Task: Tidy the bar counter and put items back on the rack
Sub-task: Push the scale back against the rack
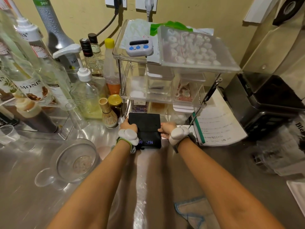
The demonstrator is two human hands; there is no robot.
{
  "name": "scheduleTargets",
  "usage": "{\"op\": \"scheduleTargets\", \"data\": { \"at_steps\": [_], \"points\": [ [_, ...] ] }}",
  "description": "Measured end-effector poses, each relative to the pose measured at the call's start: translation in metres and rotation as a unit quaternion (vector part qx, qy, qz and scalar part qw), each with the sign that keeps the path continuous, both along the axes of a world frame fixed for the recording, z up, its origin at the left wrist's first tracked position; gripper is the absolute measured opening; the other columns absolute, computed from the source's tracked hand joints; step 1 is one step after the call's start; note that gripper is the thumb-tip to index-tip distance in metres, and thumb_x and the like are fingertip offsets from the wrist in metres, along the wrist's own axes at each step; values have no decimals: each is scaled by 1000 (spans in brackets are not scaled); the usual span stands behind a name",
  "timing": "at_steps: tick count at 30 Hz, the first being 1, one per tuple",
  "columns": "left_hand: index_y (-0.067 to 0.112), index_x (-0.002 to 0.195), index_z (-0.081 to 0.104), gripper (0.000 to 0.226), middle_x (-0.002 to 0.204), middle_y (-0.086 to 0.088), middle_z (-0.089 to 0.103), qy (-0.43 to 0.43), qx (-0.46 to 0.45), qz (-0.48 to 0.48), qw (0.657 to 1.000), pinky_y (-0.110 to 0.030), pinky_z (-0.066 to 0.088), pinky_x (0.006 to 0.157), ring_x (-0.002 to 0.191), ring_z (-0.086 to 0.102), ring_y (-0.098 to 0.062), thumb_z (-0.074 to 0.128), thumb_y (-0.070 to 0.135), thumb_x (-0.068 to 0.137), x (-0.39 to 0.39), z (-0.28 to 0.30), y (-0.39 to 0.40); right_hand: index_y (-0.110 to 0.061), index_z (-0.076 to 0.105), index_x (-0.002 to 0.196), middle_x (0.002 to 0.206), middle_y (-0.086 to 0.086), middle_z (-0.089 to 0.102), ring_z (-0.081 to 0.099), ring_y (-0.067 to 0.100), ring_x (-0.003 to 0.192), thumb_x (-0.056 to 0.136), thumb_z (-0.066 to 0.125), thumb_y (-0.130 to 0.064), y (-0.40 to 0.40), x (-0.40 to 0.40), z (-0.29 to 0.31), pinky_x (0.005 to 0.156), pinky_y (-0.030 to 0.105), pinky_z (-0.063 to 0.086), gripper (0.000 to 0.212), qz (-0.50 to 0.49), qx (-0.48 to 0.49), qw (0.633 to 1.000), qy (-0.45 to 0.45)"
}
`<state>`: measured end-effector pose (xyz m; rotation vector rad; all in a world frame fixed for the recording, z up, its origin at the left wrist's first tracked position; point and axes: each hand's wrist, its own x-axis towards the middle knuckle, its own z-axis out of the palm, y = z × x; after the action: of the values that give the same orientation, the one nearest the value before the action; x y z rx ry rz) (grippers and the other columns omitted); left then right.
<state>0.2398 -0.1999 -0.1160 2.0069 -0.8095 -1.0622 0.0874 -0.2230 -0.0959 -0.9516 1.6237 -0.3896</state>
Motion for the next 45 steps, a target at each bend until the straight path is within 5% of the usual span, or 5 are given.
{"op": "scheduleTargets", "data": {
  "at_steps": [4,12,28,35,45],
  "points": [
    [5,134,47,53,131,-22,57,-27,26,-14,999,-41,45,103,119,54,-39,54,4,82,0,6,6,6,52,129,72,4,52,51,12,62,90,48,4,5,-6,3,61,22,45,39,8,-8,1000,6],
    [5,143,26,89,143,-19,40,-66,147,-80,984,-40,40,108,129,45,-35,75,32,74,-6,23,38,17,37,136,117,27,59,53,25,104,90,53,6,37,-11,7,98,36,48,50,23,35,999,-9],
    [10,135,45,77,135,-16,49,-63,107,-33,992,-42,43,105,123,49,-35,78,31,68,-12,11,53,4,43,135,116,15,56,53,20,84,87,61,4,58,-15,13,106,35,44,51,-72,57,992,-88],
    [13,139,43,74,139,-15,45,-53,101,-16,993,-43,41,107,125,47,-35,73,30,74,-13,7,53,-8,46,71,62,5,52,50,13,50,83,66,5,54,-12,8,33,16,45,26,-71,57,995,-46],
    [12,143,37,72,142,-16,37,-50,99,-17,994,-41,37,109,129,41,-35,68,25,80,-15,10,53,-10,45,61,62,6,51,49,12,57,75,76,-4,51,-9,1,78,29,55,35,-71,22,997,25]
  ]
}}
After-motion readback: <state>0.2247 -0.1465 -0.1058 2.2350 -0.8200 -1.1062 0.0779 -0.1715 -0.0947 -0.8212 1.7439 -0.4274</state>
